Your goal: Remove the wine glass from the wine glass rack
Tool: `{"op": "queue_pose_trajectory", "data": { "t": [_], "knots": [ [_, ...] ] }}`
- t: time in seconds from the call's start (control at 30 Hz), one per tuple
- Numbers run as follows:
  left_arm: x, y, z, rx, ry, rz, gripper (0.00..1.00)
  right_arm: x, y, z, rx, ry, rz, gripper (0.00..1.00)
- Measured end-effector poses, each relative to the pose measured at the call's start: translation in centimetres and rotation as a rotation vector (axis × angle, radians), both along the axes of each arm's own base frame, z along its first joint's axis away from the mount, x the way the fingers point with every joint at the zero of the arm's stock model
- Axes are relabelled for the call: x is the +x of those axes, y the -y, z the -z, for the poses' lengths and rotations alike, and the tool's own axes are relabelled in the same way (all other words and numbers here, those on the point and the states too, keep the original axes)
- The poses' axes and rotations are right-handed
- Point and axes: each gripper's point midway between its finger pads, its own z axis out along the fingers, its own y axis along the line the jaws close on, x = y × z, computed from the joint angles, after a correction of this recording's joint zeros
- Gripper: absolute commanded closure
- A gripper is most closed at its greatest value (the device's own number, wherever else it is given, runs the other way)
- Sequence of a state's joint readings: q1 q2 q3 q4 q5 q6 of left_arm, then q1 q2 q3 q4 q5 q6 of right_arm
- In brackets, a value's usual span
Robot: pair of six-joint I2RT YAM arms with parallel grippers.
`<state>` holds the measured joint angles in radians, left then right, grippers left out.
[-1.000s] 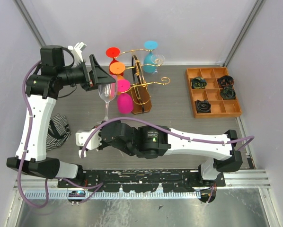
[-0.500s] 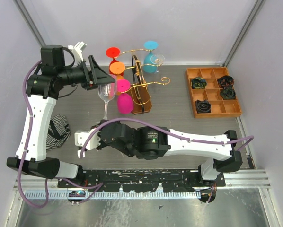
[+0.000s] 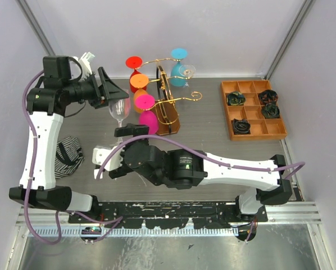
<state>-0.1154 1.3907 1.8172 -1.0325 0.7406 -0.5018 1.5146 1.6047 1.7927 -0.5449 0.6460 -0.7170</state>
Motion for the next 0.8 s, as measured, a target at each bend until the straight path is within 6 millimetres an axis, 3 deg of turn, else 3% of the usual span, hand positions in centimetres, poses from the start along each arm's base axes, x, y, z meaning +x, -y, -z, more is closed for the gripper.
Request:
{"op": "queue_pose_trajectory", "data": {
  "t": [0.1,0.23,0.47,0.6,0.7,0.8],
  "knots": [
    [0.9,-1.8,0.8,0.044,-0.011,-0.063,0.26,0.1,1.3,-1.1,0.038,-0.007,0.021,0.00],
    [2.6,-4.9,2.0,0.156,0.000,-0.183,0.25,0.4,4.8,-3.7,0.120,-0.005,0.074,0.00],
    [6.7,-9.3,4.8,0.355,0.047,-0.381,0.26,1.9,14.4,-8.7,0.366,-0.026,0.212,0.00],
    [9.6,-11.4,7.7,0.427,0.074,-0.491,0.23,2.3,18.9,-10.5,0.502,-0.039,0.265,0.00],
    [11.8,-13.0,10.3,0.473,0.101,-0.577,0.23,2.5,20.4,-10.8,0.544,-0.041,0.288,0.00],
    [13.2,-14.4,11.4,0.508,0.138,-0.651,0.25,3.1,21.2,-10.8,0.559,-0.035,0.315,0.00]
  ]
}}
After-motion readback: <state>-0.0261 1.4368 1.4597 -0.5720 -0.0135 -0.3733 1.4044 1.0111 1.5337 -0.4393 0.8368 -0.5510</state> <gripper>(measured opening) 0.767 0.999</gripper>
